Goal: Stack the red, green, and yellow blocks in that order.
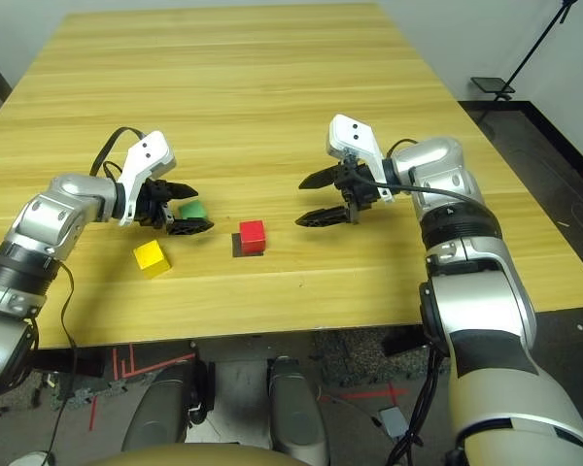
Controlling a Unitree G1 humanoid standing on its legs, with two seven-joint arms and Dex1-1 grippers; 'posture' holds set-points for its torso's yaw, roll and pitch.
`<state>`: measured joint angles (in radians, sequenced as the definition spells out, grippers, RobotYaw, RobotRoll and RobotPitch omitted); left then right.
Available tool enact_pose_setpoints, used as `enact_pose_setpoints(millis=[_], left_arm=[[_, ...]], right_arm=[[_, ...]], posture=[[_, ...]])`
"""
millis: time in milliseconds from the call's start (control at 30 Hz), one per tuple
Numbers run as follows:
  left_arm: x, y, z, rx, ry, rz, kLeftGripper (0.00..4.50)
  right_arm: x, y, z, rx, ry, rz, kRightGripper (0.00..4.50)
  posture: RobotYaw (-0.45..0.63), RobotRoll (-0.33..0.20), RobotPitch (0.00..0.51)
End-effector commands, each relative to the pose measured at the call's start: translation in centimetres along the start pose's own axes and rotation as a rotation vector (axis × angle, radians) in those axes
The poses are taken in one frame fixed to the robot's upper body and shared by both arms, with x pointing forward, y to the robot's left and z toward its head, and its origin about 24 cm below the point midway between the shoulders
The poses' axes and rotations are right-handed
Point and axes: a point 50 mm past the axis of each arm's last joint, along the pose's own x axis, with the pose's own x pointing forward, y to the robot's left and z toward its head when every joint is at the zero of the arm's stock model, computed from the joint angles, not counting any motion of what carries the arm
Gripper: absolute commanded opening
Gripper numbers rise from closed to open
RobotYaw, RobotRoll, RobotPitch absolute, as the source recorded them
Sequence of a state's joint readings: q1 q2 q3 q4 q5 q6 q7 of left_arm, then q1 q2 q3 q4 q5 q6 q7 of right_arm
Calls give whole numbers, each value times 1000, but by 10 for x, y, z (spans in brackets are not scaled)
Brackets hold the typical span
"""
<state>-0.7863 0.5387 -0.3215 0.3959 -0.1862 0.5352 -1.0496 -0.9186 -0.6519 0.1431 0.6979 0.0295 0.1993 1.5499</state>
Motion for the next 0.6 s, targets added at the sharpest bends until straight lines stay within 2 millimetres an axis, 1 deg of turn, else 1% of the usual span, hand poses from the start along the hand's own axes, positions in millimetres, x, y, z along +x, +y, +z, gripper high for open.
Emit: enact_pose_setpoints(millis=[33, 233, 333, 433, 467, 600], left_arm=[[3, 5, 1, 20, 6, 16, 4500], [4, 12, 1, 16, 12, 66, 4500], [6, 12, 2, 3, 4, 75, 4500], [7, 10, 4, -19, -14, 79, 3856], [8, 10, 4, -25, -13, 83, 3574], [9, 11, 10, -28, -36, 99, 2128]], right_arm=[[-3, 4, 4, 1, -31, -21, 4462], [-2, 8, 6, 12, -46, -36, 4462], [-1, 8, 6, 14, -49, -40, 4462], [-1, 8, 6, 15, -50, -45, 4500], [-1, 7, 6, 15, -51, -47, 4500], [0, 6, 7, 17, -59, -56, 4500]], posture=[[169, -88, 82], [165, -84, 83], [168, -82, 85], [170, -80, 84], [170, -79, 86], [167, -76, 89]])
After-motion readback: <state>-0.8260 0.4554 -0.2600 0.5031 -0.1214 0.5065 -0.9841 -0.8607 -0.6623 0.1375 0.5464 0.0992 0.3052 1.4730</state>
